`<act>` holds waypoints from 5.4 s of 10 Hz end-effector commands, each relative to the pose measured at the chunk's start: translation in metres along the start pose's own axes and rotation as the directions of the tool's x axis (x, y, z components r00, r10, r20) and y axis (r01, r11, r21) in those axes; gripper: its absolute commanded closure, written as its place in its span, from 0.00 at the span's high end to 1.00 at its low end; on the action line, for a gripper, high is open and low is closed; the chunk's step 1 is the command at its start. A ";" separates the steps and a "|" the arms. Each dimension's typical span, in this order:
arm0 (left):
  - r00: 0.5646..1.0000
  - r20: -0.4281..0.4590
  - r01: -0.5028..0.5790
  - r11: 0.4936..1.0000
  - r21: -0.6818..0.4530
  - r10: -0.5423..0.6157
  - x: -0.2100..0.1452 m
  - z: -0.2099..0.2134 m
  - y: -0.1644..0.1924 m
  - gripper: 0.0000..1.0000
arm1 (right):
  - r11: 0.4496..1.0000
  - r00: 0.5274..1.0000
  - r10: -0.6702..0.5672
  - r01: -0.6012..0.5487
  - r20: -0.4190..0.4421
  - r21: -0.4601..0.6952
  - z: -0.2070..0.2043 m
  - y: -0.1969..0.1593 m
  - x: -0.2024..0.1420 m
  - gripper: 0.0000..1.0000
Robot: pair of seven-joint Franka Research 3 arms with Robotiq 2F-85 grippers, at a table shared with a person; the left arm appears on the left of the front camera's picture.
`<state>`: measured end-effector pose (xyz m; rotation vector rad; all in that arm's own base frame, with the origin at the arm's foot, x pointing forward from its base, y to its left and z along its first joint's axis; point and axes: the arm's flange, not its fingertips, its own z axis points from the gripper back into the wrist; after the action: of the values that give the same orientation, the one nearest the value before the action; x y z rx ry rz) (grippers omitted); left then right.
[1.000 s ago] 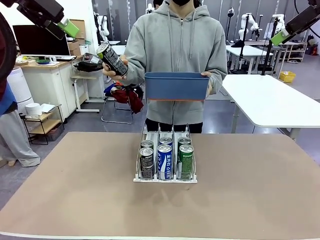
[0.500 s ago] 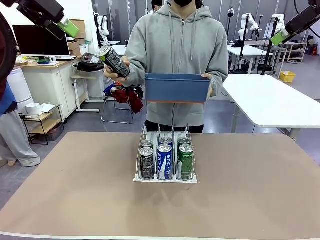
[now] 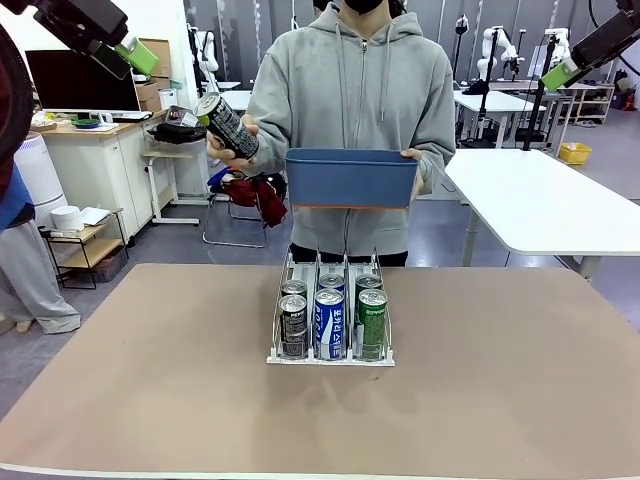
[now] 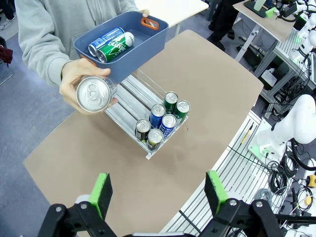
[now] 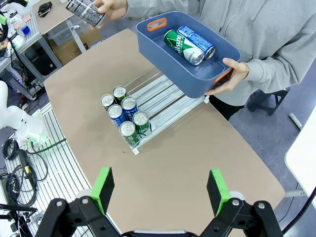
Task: Fill the beverage cans into the dispenser.
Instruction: Pick up the Pepsi coke handed by the human.
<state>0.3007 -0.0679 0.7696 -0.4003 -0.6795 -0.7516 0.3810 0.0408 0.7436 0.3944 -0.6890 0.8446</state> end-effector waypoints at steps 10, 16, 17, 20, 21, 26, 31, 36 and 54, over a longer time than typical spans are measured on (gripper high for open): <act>0.947 0.004 0.319 0.943 0.100 -0.321 0.034 -0.061 0.050 1.00 | 1.000 1.000 0.001 -0.001 -0.003 0.002 -0.002 0.001 0.000 1.00; 0.959 -0.016 0.284 0.950 0.127 -0.285 0.035 -0.060 0.043 1.00 | 1.000 1.000 0.001 -0.001 -0.003 0.002 -0.002 0.001 0.000 1.00; 0.948 -0.026 0.316 0.936 0.154 -0.316 0.036 -0.068 0.050 1.00 | 1.000 1.000 0.001 -0.001 -0.003 0.002 -0.002 0.001 0.000 1.00; 0.931 -0.009 0.362 0.926 0.109 -0.364 0.050 -0.077 0.065 1.00 | 1.000 1.000 0.001 -0.001 -0.003 0.002 -0.002 0.001 0.000 1.00; 0.927 -0.017 0.374 0.924 0.078 -0.374 0.050 -0.081 0.066 1.00 | 1.000 1.000 0.001 -0.001 -0.003 0.002 -0.002 0.001 0.000 1.00; 0.933 -0.019 0.360 0.933 0.015 -0.360 0.051 -0.103 0.087 1.00 | 1.000 1.000 0.001 -0.001 -0.003 0.002 -0.002 0.001 0.000 1.00; 0.936 -0.017 0.352 0.936 -0.003 -0.352 0.048 -0.125 0.098 1.00 | 1.000 1.000 0.001 -0.001 -0.003 0.002 -0.002 0.001 0.000 1.00; 0.937 0.021 0.349 0.937 -0.009 -0.349 0.048 -0.139 0.108 1.00 | 1.000 1.000 0.001 -0.001 -0.003 0.002 -0.002 0.001 0.000 1.00; 0.923 -0.074 0.381 0.924 0.035 -0.378 0.050 -0.137 0.099 0.00 | 1.000 1.000 0.001 -0.001 -0.003 0.002 -0.002 0.001 0.000 1.00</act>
<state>0.4571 -0.1035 0.6979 -0.1965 -0.7159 -1.0982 0.3811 0.0409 0.7439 0.3944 -0.6893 0.8449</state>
